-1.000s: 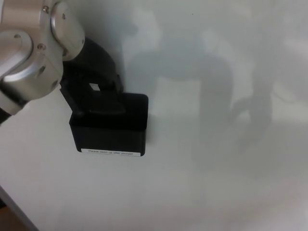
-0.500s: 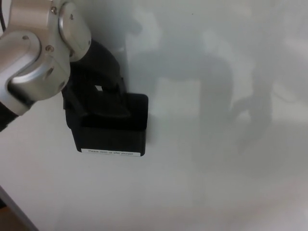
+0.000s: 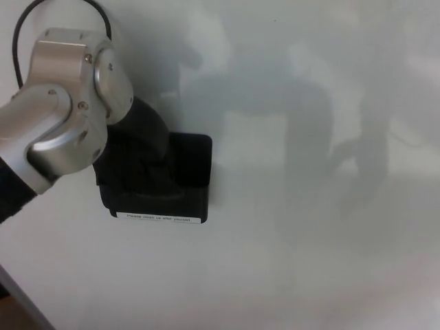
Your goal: A magnetic marker holder is on the left hand side of the white board, the robot put the index and middle finger into the opening of the container and pull off the magnetic holder and hand it to a human on the left hand side.
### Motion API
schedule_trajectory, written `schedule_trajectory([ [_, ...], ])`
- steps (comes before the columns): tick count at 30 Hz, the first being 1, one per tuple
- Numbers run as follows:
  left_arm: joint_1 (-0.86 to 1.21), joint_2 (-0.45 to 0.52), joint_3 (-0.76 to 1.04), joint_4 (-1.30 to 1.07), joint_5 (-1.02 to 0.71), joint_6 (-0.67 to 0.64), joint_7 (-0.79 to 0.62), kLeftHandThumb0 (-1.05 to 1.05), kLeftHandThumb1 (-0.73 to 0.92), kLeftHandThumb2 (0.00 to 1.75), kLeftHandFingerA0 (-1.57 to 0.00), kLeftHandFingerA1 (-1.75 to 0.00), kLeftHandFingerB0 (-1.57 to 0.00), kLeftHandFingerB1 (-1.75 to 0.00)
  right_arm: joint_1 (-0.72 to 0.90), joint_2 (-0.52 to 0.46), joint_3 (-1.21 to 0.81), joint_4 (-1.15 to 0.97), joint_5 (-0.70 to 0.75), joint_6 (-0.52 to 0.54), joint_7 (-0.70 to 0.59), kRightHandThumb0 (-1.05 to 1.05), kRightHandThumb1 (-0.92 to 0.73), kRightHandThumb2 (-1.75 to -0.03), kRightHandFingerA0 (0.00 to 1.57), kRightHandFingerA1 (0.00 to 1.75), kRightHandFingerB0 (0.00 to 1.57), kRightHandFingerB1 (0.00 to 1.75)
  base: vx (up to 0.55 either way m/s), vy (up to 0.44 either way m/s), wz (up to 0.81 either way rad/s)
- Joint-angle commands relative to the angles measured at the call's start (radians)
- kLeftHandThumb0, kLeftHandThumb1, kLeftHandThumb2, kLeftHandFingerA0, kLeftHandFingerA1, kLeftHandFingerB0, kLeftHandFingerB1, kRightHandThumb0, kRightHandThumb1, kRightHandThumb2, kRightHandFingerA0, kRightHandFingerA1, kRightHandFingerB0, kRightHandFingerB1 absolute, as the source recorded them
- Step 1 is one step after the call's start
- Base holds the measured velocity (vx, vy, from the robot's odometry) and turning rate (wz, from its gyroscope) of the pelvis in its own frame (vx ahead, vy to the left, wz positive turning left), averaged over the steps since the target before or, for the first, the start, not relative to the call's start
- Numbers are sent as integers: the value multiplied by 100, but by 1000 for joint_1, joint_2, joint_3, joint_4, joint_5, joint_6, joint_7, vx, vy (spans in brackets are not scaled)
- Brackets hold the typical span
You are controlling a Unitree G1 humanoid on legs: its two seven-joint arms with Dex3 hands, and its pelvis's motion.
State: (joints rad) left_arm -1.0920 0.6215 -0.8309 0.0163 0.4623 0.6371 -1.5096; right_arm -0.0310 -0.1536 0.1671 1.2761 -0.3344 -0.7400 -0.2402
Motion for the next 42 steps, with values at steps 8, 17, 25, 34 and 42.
schedule_trajectory([
  [8,61,-64,10,32,-4,61,-7,-90,68,107,-6,-29,-4,-16,-8,-14,2,-10,-4,-4,-9,-62,-57,-85,58,58,17,41,0,0,0],
  [17,38,-50,28,20,-1,36,-26,-95,73,111,-7,-40,-7,-10,-10,-14,3,-10,-5,-2,-8,-61,-57,-84,58,57,17,40,0,0,0],
  [25,-96,-48,57,20,11,15,-51,-93,89,66,-25,-38,0,-5,-12,-20,-1,-9,-2,2,-7,-61,-57,-84,57,57,17,41,0,0,0],
  [34,-173,-52,89,16,21,59,-47,-91,64,102,-19,-48,-1,-17,-13,-21,1,-6,-6,1,-10,-59,-57,-83,57,57,17,40,0,0,0],
  [42,-187,-63,80,36,22,54,-57,-96,83,66,-34,-40,0,-22,-15,-19,-2,-8,-2,2,-6,-59,-56,-83,58,58,18,41,0,0,0],
])
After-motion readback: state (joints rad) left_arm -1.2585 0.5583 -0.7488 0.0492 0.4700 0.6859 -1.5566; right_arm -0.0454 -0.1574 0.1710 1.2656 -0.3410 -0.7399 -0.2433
